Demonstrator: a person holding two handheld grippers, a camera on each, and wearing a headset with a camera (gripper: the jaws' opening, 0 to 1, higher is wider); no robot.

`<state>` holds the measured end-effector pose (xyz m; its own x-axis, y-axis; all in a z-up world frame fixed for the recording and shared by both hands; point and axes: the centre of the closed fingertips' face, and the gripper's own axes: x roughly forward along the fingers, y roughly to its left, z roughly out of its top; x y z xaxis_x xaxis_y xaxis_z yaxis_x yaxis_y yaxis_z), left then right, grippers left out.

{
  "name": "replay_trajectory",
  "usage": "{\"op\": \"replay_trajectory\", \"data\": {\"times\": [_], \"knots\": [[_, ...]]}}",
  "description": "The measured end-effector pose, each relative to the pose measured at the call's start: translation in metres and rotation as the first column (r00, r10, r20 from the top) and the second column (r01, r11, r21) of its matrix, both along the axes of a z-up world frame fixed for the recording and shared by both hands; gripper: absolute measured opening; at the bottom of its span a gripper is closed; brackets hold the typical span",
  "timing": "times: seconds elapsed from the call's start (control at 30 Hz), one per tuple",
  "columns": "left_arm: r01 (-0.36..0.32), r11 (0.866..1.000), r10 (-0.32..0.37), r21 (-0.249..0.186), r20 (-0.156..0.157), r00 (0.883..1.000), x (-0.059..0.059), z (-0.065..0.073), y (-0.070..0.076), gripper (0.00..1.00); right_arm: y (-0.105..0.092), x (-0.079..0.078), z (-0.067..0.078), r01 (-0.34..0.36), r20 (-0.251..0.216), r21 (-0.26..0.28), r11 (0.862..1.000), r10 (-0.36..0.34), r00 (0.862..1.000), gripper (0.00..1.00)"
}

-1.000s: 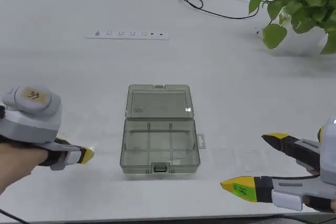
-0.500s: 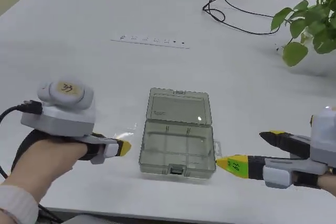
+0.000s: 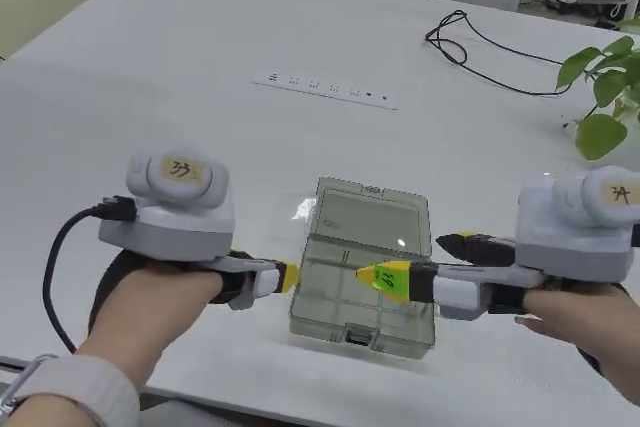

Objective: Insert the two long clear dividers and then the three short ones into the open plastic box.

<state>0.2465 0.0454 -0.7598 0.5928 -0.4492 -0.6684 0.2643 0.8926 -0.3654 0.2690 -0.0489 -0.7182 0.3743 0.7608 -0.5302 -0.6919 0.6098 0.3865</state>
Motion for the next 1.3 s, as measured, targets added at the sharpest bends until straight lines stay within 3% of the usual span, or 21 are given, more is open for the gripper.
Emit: {"op": "replay_trajectory", "data": {"times": [0.1,0.3,0.47,0.8,1.03,1.3], "knots": [[-0.002,1.0,0.002,-0.01,0.002,1.0,-0.001,-0.002,-0.004,0.3,0.014,0.003,-0.006,-0.009,-0.031,-0.014,1.0,0.008,0.999,0.87],[-0.005,0.999,0.005,-0.05,-0.008,1.0,-0.002,-0.007,-0.017,0.3,0.038,0.009,-0.013,-0.027,-0.085,-0.03,0.999,0.024,0.996,0.75],[-0.019,0.996,0.019,-0.082,-0.007,1.0,-0.001,-0.006,-0.023,0.3,0.054,0.012,-0.014,-0.023,-0.119,-0.01,1.0,0.021,0.993,0.64],[-0.057,0.989,0.057,-0.135,-0.009,0.998,0.002,-0.006,-0.024,0.3,0.059,0.019,-0.018,0.046,-0.209,0.035,0.998,-0.038,0.977,0.27],[-0.076,0.985,0.075,-0.157,-0.009,0.997,0.003,-0.007,-0.025,0.3,0.06,0.017,-0.023,0.07,-0.275,0.049,0.996,-0.054,0.96,0.14],[-0.082,0.98,0.079,-0.182,-0.022,0.997,0.003,-0.009,-0.031,0.3,0.061,0.015,-0.025,0.068,-0.289,0.042,0.997,-0.054,0.956,0.04]]}}
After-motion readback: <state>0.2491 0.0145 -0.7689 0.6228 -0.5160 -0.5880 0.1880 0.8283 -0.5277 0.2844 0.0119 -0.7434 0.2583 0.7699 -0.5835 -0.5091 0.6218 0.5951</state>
